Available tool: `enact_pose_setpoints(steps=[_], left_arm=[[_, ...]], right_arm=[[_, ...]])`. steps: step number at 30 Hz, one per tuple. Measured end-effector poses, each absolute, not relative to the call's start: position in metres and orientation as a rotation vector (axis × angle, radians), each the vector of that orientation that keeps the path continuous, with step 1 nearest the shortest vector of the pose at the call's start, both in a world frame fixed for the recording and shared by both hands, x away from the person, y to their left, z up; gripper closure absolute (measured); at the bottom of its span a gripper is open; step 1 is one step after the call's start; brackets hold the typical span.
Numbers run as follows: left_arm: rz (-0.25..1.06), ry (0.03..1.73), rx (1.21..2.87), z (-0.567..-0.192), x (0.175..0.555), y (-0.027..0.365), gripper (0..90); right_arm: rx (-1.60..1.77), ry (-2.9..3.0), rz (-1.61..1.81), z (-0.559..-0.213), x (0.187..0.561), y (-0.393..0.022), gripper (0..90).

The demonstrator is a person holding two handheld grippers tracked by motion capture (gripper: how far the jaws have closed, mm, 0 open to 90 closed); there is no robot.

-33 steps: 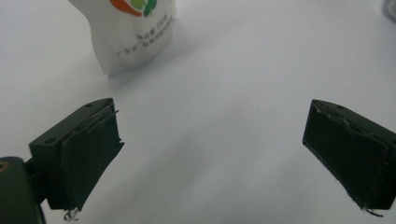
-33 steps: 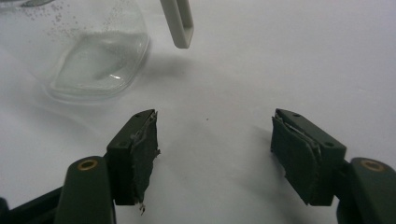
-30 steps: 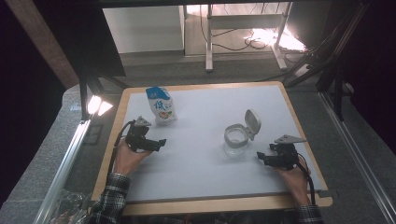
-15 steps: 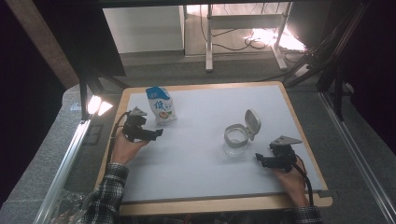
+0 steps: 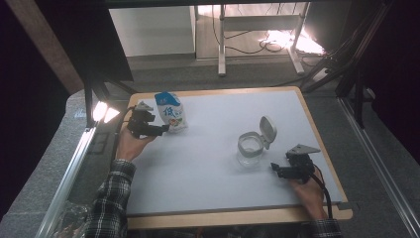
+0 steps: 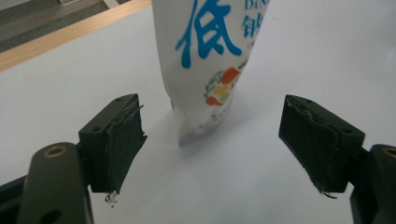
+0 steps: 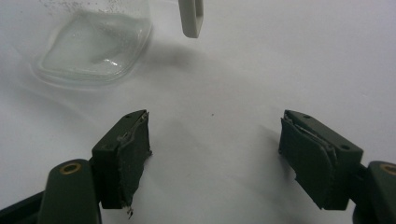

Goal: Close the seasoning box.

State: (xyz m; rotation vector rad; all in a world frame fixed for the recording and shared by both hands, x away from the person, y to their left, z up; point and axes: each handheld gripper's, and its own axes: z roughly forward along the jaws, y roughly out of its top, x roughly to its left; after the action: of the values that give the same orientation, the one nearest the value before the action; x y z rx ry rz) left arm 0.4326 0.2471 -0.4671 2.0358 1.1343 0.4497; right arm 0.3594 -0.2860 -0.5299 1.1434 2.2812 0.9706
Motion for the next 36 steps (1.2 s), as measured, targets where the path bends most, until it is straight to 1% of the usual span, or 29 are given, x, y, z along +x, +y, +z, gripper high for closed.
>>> enact_pose_setpoints(steps=[7,9,12,15,18,21,26,30,34,36], left_arm=[[0.378,1.161,2.034,-0.464,0.449,0.249,19.5],[0.401,1.149,2.04,-0.463,0.453,0.25,20.0],[0.433,1.123,2.058,-0.461,0.457,0.248,23.2],[0.44,1.104,2.055,-0.458,0.461,0.247,28.7],[0.464,1.097,2.032,-0.455,0.465,0.246,37.5],[0.488,1.093,2.035,-0.452,0.469,0.245,44.3],[0.475,1.07,2.06,-0.451,0.473,0.243,54.2],[0.451,1.037,2.062,-0.452,0.474,0.243,66.7],[0.486,1.022,2.087,-0.451,0.472,0.242,78.3],[0.503,1.007,2.105,-0.45,0.471,0.242,82.1]], right_arm=[[1.142,2.281,0.971,-0.53,0.359,-0.286,24.9],[1.143,2.281,0.971,-0.53,0.359,-0.286,24.9],[1.143,2.281,0.971,-0.53,0.359,-0.286,24.9],[1.143,2.282,0.971,-0.53,0.359,-0.286,24.9],[1.143,2.281,0.971,-0.53,0.359,-0.286,24.9],[1.143,2.281,0.971,-0.53,0.359,-0.286,24.9],[1.143,2.282,0.97,-0.53,0.359,-0.286,24.9],[1.143,2.282,0.97,-0.53,0.359,-0.286,24.9],[1.143,2.282,0.971,-0.53,0.359,-0.286,24.9],[1.144,2.282,0.972,-0.53,0.359,-0.286,24.9]])
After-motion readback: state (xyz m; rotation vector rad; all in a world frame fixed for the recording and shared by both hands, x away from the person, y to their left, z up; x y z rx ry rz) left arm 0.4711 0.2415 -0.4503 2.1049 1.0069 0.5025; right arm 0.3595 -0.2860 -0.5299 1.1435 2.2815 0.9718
